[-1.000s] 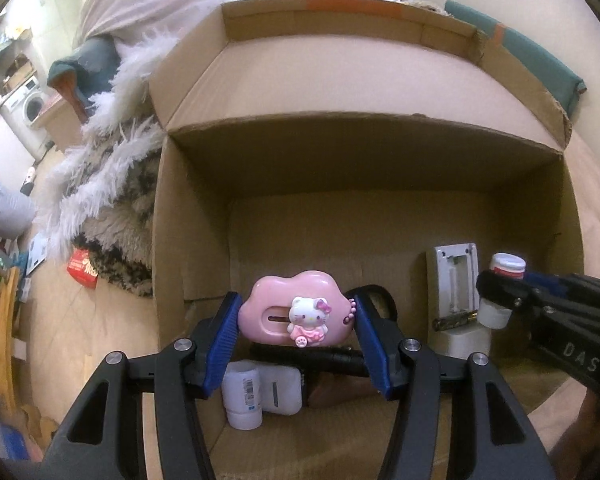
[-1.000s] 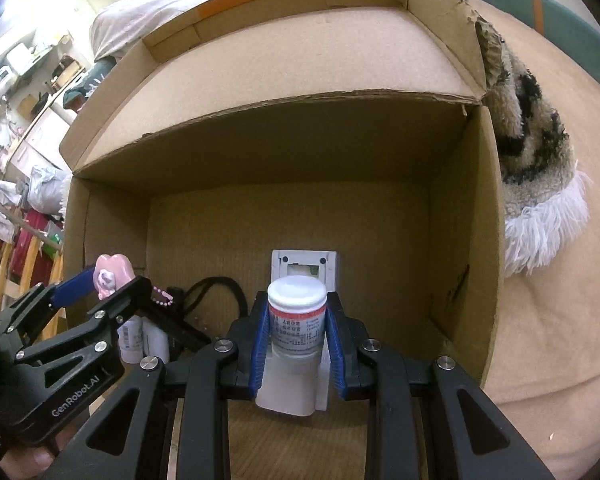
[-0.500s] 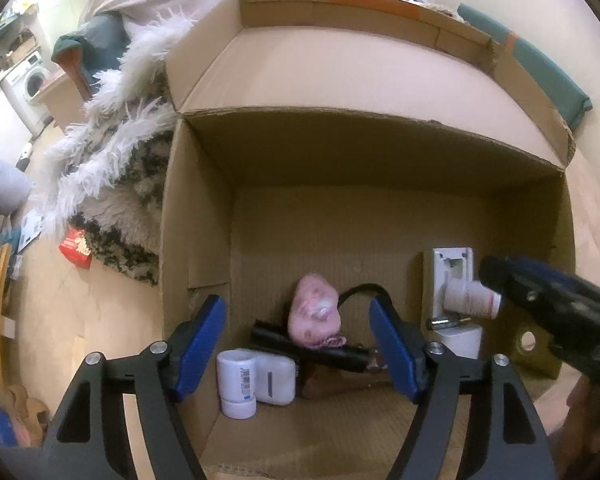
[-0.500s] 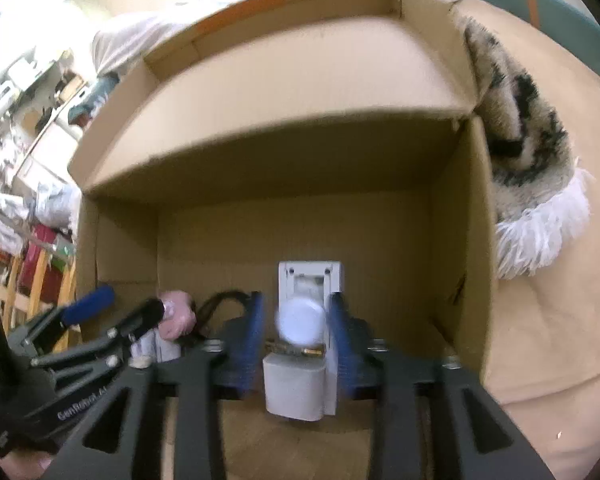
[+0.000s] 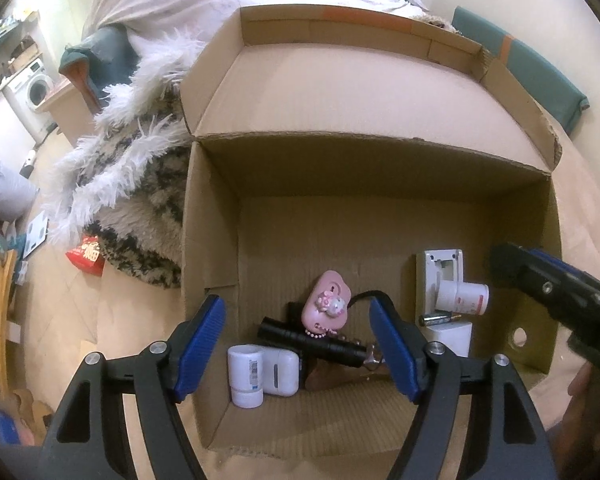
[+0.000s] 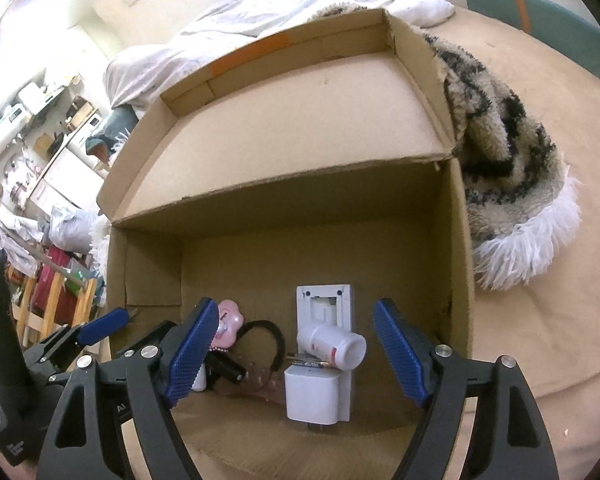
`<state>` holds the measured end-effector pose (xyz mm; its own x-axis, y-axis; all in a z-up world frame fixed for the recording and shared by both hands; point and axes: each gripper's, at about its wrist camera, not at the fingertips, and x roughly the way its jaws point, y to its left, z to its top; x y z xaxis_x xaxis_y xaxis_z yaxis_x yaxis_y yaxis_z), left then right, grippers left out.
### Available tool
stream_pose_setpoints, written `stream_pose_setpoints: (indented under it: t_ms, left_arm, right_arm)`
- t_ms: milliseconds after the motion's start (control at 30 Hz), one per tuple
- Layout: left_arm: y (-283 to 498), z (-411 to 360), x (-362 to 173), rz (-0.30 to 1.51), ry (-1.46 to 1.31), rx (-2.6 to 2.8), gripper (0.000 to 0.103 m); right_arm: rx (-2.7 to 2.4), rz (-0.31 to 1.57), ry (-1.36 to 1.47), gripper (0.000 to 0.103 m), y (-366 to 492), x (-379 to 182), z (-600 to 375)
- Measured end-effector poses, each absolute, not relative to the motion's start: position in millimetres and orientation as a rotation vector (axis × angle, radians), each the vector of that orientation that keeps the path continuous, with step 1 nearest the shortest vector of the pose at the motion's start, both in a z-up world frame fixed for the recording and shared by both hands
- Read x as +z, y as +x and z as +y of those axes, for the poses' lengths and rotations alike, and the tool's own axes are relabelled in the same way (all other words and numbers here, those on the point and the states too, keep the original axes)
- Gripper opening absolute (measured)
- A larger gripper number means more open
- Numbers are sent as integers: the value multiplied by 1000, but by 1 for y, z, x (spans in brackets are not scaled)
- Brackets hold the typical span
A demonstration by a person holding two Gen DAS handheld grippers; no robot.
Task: Organize rigid objects
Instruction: 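Withdraw both tools from the box toward the remaining items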
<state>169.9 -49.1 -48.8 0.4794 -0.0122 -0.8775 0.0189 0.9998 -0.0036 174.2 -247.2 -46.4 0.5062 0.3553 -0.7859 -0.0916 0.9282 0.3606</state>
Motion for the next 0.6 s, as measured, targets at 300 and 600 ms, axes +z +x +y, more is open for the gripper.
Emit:
stream_pose_setpoints:
  t_ms: [300,600]
  left_arm:
    - [151,-40,-24,1041,-18,12,72]
    - [116,-25,-20,1048,-13,35,72]
  right_arm:
    - [282,977,317,85,147,-26,-260]
    - [306,985,313,85,108,-22,-259]
